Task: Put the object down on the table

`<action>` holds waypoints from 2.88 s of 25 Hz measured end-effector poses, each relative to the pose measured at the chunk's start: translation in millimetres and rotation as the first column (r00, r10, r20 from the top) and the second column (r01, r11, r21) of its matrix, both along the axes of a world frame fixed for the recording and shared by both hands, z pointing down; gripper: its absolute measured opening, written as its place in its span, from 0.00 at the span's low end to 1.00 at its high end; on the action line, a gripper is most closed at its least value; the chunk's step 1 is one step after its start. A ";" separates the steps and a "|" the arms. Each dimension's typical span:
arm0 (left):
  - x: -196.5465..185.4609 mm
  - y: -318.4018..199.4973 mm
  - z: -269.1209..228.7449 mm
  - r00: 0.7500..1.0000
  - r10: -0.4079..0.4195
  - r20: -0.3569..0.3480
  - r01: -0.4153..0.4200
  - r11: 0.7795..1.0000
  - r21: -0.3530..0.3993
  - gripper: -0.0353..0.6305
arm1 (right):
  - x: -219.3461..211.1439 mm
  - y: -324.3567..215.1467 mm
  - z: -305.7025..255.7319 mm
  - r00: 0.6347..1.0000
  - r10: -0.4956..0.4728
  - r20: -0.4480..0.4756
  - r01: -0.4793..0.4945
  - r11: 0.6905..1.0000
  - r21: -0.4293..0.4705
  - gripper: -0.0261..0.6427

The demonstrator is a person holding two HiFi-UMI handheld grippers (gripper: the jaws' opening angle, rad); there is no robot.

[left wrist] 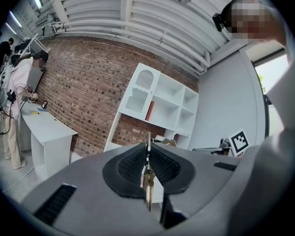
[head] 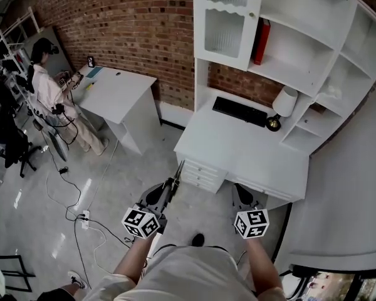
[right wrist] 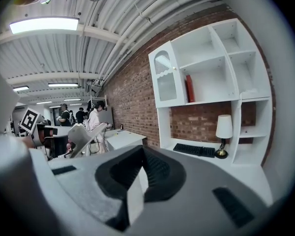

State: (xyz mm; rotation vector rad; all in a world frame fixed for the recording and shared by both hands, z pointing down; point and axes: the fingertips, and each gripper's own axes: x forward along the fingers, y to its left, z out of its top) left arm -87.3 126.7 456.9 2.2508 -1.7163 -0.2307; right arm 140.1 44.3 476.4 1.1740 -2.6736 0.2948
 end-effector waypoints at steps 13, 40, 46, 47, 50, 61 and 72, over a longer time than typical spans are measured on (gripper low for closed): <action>11.7 -51.4 9.9 1.000 -0.013 0.016 0.013 0.999 -0.031 0.08 | 1.2 -45.1 21.4 0.999 -0.036 0.007 0.037 0.999 -0.040 0.04; -80.2 -257.3 81.0 0.984 0.177 -0.004 -0.174 0.966 -0.192 0.08 | -93.6 -188.8 74.8 0.994 0.067 -0.081 -0.080 0.982 -0.169 0.04; -93.4 -301.3 107.7 0.970 0.242 -0.006 -0.236 0.941 -0.242 0.08 | -113.0 -218.1 92.5 0.990 0.105 -0.091 -0.122 0.969 -0.213 0.04; -95.3 -307.6 112.6 0.968 0.251 -0.006 -0.244 0.937 -0.250 0.08 | -115.1 -221.8 96.0 0.989 0.111 -0.095 -0.129 0.967 -0.220 0.04; -98.6 -323.7 128.8 0.961 0.277 -0.008 -0.268 0.922 -0.279 0.08 | -119.0 -229.9 105.5 0.985 0.132 -0.109 -0.155 0.958 -0.240 0.04; -96.3 -365.6 196.0 0.948 0.318 0.000 -0.293 0.874 -0.388 0.08 | -118.2 -252.8 149.3 0.974 0.167 -0.151 -0.208 0.927 -0.312 0.04; -81.6 -400.3 259.9 0.961 0.274 0.039 -0.227 0.861 -0.455 0.08 | -104.9 -274.7 186.9 0.976 0.126 -0.180 -0.186 0.909 -0.374 0.04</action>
